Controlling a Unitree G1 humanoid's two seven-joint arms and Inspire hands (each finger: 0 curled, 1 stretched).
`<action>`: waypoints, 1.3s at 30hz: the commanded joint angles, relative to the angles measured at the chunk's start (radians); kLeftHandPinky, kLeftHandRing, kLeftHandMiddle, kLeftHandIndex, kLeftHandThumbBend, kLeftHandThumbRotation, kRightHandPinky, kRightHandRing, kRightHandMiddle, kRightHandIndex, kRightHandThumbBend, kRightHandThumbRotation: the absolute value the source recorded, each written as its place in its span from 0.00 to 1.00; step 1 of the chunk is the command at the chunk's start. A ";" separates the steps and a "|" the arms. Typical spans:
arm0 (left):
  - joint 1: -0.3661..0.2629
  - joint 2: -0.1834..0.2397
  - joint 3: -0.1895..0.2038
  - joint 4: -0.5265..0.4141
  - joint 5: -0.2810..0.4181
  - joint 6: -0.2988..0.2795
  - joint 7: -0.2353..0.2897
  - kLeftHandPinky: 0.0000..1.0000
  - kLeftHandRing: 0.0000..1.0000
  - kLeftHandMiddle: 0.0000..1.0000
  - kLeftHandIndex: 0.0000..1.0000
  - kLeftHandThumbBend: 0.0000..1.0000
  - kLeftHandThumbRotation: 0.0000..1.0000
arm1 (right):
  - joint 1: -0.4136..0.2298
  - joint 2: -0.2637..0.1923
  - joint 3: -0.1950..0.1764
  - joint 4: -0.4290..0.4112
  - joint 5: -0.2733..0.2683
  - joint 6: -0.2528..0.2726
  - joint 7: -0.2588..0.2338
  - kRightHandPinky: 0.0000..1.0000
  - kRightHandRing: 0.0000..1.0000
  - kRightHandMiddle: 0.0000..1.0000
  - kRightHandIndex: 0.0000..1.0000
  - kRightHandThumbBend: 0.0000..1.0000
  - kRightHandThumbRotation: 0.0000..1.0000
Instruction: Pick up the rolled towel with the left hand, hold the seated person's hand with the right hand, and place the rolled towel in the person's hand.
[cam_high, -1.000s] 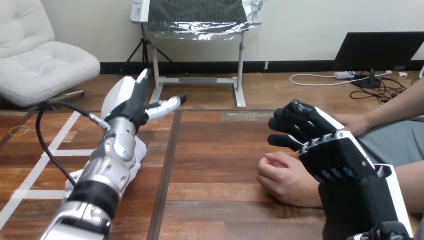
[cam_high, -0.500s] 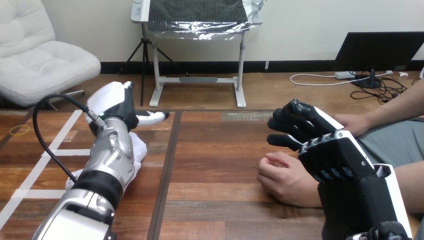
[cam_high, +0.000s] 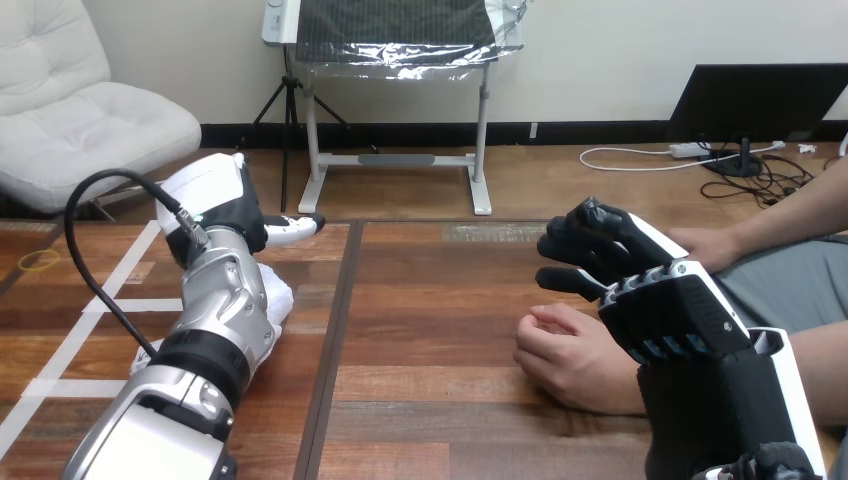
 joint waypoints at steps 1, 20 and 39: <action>-0.082 0.007 -0.030 0.005 0.023 0.018 0.025 1.00 0.99 0.99 0.95 0.81 0.60 | -0.031 0.012 -0.011 -0.023 -0.003 -0.019 -0.009 0.74 0.80 0.81 0.81 0.95 1.00; -0.068 0.002 -0.033 -0.052 0.000 0.109 -0.030 1.00 1.00 1.00 0.96 0.82 0.64 | -0.040 0.007 -0.011 -0.016 0.007 -0.026 0.000 0.74 0.81 0.82 0.81 0.94 1.00; -0.017 0.011 -0.019 -0.179 -0.013 0.187 -0.078 1.00 1.00 1.00 0.95 0.85 0.65 | -0.041 0.010 -0.008 -0.018 0.008 -0.017 -0.002 0.73 0.80 0.81 0.81 0.94 1.00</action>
